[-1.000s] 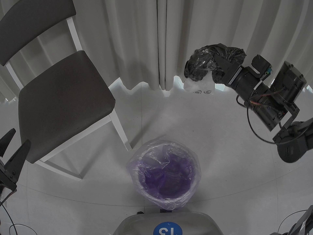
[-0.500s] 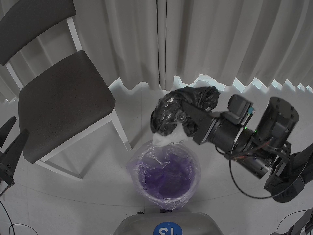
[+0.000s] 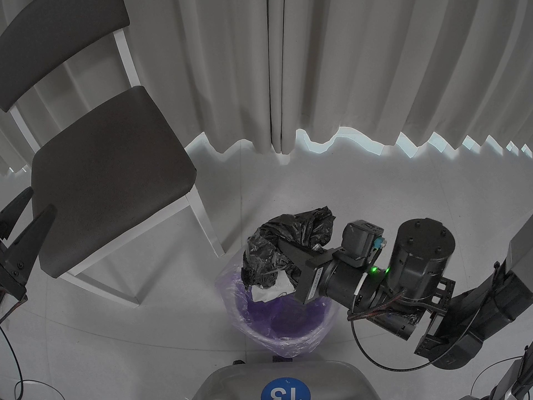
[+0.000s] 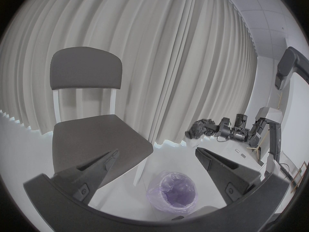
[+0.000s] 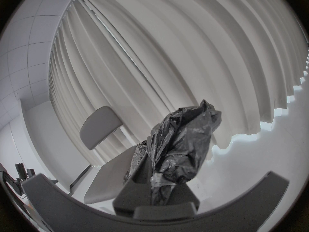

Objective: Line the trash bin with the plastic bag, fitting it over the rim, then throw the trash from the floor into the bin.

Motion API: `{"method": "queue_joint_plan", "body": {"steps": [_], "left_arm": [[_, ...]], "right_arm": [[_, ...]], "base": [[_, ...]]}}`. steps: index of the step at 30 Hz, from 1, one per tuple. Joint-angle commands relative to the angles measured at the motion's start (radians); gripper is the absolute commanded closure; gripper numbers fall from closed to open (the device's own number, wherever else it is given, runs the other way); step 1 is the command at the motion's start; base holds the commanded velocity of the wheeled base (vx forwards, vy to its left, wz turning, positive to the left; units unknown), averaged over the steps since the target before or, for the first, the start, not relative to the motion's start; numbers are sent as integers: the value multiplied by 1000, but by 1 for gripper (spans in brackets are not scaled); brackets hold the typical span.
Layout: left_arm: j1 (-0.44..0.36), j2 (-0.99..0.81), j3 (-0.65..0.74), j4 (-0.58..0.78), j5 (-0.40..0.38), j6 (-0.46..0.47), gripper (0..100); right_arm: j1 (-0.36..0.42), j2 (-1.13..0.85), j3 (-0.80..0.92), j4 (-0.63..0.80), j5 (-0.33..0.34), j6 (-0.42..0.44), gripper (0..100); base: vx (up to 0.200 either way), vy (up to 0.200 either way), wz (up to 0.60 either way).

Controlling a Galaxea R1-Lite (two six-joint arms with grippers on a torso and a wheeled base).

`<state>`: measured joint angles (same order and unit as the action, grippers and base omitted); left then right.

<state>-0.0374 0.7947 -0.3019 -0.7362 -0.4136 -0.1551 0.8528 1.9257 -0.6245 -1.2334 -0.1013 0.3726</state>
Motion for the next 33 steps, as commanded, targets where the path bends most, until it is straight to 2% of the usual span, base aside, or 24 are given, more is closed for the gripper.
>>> {"method": "queue_joint_plan", "body": {"steps": [1, 7, 19, 23, 27, 29, 31, 32, 33], "left_arm": [[2, 8, 1, -5, 1, 0, 0], [-1, 1, 6, -3, 39, 5, 0], [-2, 6, 10, -3, 39, 3, 0], [-2, 9, 10, -3, 39, 2, 0], [-2, 6, 17, -2, 39, -3, 0], [-4, 8, 27, 1, 38, 0, 0], [-4, 8, 27, 1, 38, 0, 0], [-12, 14, 37, 3, 36, 0, 0], [-15, 17, 40, 3, 35, 2, 0]], "right_arm": [[-4, 52, 6, 5, 0, 0, 100], [-26, 118, 9, 8, 2, -26, 100], [-44, 160, -6, 8, 3, -38, 100], [-87, 145, -26, 18, 15, -63, 100], [-93, 62, -104, 190, 15, -127, 100], [-90, 10, -167, 341, 15, -141, 100], [-90, 6, -175, 359, 15, -141, 100], [-90, -30, -265, 522, 17, -165, 100], [-92, -37, -304, 581, 17, -178, 100]], "base": [[0, 0, 0], [0, 0, 0], [0, 0, 0], [0, 0, 0], [0, 0, 0], [0, 0, 0], [0, 0, 0], [0, 0, 0], [0, 0, 0]]}}
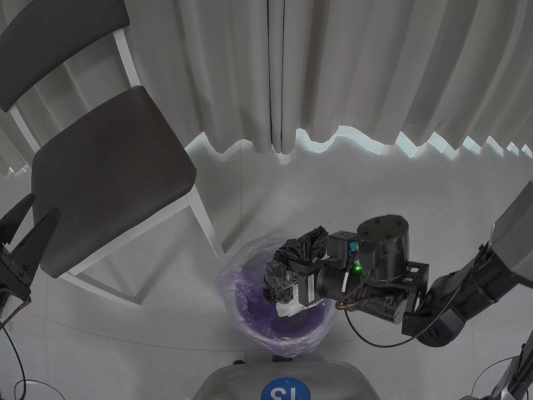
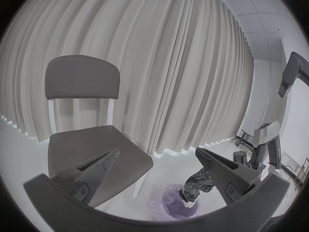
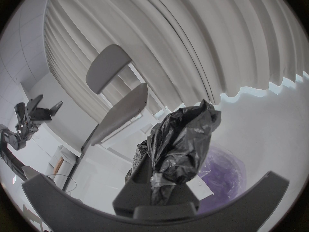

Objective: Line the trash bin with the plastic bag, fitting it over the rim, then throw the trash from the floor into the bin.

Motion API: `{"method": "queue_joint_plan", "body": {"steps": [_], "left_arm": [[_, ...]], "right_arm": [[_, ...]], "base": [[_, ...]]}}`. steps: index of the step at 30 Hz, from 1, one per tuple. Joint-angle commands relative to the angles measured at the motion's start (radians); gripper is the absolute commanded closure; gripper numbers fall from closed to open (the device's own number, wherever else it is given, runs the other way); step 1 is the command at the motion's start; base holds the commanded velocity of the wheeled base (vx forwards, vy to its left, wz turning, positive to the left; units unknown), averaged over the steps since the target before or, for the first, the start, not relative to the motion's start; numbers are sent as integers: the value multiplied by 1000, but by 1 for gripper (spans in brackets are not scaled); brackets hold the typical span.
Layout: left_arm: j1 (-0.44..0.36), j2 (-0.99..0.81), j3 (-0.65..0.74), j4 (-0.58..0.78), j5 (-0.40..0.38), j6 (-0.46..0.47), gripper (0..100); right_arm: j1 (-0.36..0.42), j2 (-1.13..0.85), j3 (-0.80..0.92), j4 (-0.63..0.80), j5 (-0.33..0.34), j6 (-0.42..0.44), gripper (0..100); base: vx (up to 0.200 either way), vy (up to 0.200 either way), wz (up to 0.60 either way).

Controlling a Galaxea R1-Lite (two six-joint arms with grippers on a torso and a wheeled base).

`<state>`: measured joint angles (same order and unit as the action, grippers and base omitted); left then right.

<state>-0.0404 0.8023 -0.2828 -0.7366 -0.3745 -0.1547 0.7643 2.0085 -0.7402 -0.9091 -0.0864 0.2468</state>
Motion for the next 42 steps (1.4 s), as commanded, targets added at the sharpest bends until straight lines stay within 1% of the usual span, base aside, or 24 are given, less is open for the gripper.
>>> {"method": "queue_joint_plan", "body": {"steps": [1, 2, 3, 4, 5, 8, 14, 15, 16, 17, 21, 34, 42], "left_arm": [[-13, 8, 24, 3, -4, 1, 0], [-15, 6, 33, 5, -6, 4, 0], [-15, 6, 36, 5, -6, 6, 0], [-15, 6, 36, 5, -6, 6, 0], [-15, 5, 39, 5, -6, 6, 0], [-16, 6, 40, 8, -6, 6, 0], [-16, 18, 48, 9, -6, 6, 0], [-16, 18, 48, 9, -6, 6, 0], [-16, 23, 50, 9, -6, 6, 0], [-16, 24, 51, 9, -6, 6, 0], [-16, 31, 54, 9, -6, 6, 0], [-16, 31, 54, 9, -6, 6, 0], [-15, 31, 56, 9, -6, 6, 0]], "right_arm": [[-3, -128, -212, 305, 2, -63, 100], [-3, -143, -284, 441, 4, -103, 100], [-3, -148, -338, 524, 4, -123, 100], [-3, -148, -338, 524, 4, -123, 100], [1, -142, -450, 704, 4, -147, 100], [6, -126, -591, 908, 2, -164, 100], [-5, -85, -728, 1150, -1, -235, 100], [-5, -85, -728, 1150, -1, -235, 100], [-3, -73, -752, 1208, -1, -242, 100], [1, -63, -760, 1231, -1, -245, 100], [10, -24, -777, 1247, -1, -248, 100], [23, 93, -778, 1217, 0, -241, 100], [20, 207, -775, 1101, 4, -239, 100]], "base": [[0, 0, 0], [0, 0, 0], [0, 0, 0], [0, 0, 0], [0, 0, 0], [0, 0, 0], [0, 0, 0], [0, 0, 0], [0, 0, 0], [0, 0, 0], [0, 0, 0], [0, 0, 0], [0, 0, 0]]}}
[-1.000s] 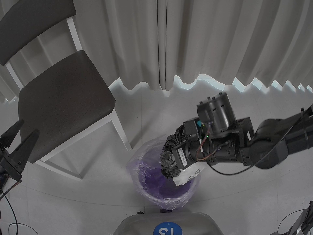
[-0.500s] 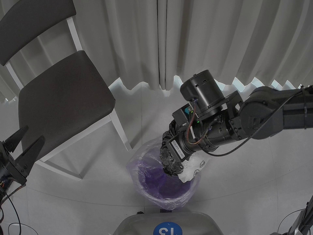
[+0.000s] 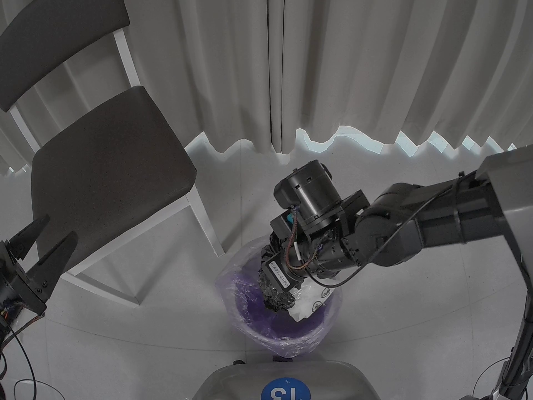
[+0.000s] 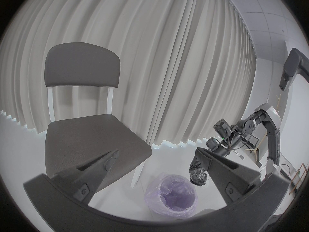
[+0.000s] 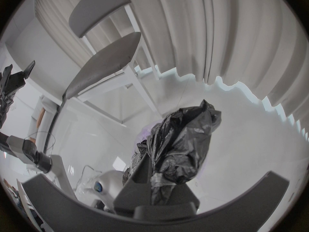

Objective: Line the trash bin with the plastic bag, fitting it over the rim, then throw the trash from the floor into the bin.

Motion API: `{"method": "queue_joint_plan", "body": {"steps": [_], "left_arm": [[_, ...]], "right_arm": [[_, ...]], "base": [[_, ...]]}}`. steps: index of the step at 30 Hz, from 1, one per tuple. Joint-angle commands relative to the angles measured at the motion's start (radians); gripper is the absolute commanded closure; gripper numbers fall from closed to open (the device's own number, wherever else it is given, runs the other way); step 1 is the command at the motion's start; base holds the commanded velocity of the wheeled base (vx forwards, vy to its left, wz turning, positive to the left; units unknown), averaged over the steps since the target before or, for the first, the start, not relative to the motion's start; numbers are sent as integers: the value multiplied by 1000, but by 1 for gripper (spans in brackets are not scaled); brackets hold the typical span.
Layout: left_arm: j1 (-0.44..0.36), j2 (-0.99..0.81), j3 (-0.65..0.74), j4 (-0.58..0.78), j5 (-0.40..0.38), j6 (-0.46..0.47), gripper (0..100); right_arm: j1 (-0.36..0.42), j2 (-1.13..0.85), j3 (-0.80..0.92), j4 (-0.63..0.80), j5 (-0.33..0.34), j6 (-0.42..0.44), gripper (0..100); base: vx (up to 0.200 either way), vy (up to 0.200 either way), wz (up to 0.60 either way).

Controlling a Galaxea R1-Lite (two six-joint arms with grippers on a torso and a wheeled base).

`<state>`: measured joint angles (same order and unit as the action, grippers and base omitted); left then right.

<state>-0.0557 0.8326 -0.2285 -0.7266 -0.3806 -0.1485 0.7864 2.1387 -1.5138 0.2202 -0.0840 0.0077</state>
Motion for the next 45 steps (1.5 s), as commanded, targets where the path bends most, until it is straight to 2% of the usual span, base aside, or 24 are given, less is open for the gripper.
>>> {"method": "queue_joint_plan", "body": {"steps": [1, 8, 15, 22, 45], "left_arm": [[1, 0, 1, -1, 0, 0, 0], [1, 0, 1, -1, 0, 0, 0], [1, 2, 1, -1, 0, -2, 0], [1, 3, 1, -1, 0, -2, 0], [2, 3, 0, -1, 0, -2, 0]], "right_arm": [[-4, 86, -2, -36, 1, 0, 100], [-27, 156, 11, -182, 33, -5, 100], [-50, 198, 32, -232, 38, 0, 100], [-67, 257, 106, -463, 55, 5, 100], [-90, 359, 146, -470, 59, -2, 100]], "base": [[0, 0, 0], [0, 0, 0], [0, 0, 0], [0, 0, 0], [0, 0, 0]]}}
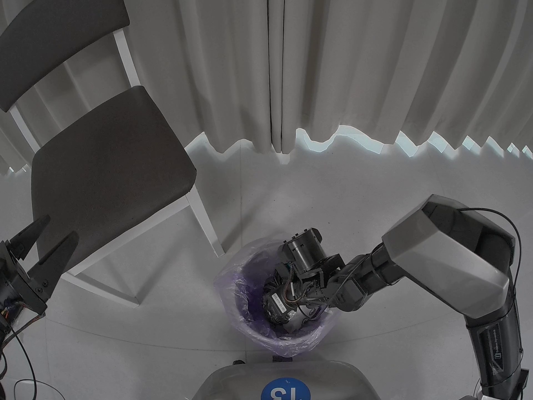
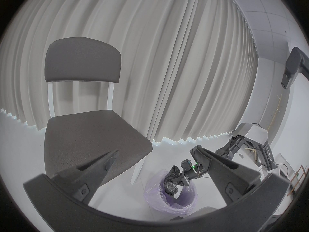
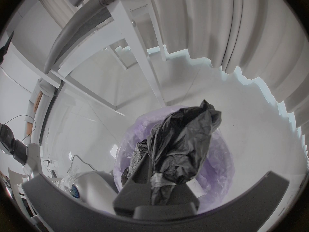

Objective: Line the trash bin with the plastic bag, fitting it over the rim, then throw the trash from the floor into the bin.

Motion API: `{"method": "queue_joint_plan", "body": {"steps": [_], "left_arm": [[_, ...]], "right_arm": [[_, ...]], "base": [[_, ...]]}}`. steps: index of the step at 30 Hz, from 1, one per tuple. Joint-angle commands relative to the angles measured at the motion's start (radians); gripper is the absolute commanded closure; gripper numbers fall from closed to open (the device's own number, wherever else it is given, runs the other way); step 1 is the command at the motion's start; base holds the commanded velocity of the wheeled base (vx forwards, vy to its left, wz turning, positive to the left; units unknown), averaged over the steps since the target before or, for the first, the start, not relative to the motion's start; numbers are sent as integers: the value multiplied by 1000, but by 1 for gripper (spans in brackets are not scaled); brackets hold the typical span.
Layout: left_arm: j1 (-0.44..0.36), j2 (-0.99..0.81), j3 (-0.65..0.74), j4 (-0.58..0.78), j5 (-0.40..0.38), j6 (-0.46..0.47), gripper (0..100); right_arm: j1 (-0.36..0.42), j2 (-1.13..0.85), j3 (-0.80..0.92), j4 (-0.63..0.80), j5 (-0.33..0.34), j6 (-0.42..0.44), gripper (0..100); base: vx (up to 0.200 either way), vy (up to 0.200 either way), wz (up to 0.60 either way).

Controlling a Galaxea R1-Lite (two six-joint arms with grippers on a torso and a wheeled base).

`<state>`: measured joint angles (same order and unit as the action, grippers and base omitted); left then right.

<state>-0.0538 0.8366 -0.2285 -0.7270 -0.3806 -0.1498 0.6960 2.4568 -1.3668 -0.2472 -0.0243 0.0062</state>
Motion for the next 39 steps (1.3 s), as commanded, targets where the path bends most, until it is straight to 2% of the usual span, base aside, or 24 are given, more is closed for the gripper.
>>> {"method": "queue_joint_plan", "body": {"steps": [1, 13, 20, 26, 39], "left_arm": [[0, -1, 0, 0, 0, -1, 0], [0, -1, 0, 0, 2, -1, 0], [0, -2, 0, 0, 0, -1, 0], [-1, -4, 1, 0, 2, 1, 0], [-3, -21, 0, 0, 0, 1, 0]], "right_arm": [[0, 41, -3, -3, 0, 0, 100], [-3, 80, -31, -4, 0, -2, 100], [-9, -68, -18, 34, -5, -6, 100], [-9, -151, -6, 164, -6, -9, 100], [-9, -199, 20, 152, -8, -12, 100]], "base": [[0, 0, 0], [0, 0, 0], [0, 0, 0], [0, 0, 0], [0, 0, 0]]}}
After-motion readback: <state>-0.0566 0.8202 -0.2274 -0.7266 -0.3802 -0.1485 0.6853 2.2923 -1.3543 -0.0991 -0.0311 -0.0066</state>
